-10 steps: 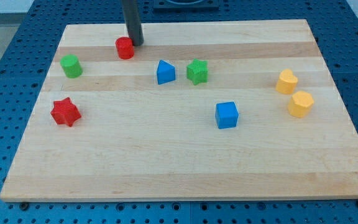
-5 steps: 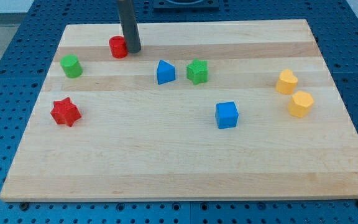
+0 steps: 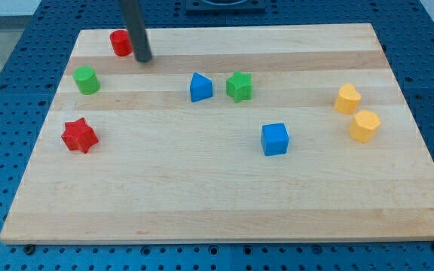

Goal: Move the red circle to the top left corner

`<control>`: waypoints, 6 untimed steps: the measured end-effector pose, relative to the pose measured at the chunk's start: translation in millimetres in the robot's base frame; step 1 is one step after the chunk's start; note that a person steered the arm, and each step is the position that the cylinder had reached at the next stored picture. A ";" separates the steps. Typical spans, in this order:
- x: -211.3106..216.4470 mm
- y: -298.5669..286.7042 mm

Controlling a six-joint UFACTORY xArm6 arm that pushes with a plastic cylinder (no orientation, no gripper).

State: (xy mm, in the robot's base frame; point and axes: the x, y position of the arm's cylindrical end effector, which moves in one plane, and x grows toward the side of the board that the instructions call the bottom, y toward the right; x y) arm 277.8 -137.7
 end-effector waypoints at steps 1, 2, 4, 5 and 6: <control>-15.7 14.0; -40.7 -5.6; -47.1 -67.2; -46.2 -64.8; -40.0 -64.7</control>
State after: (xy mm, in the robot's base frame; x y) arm 237.8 -202.4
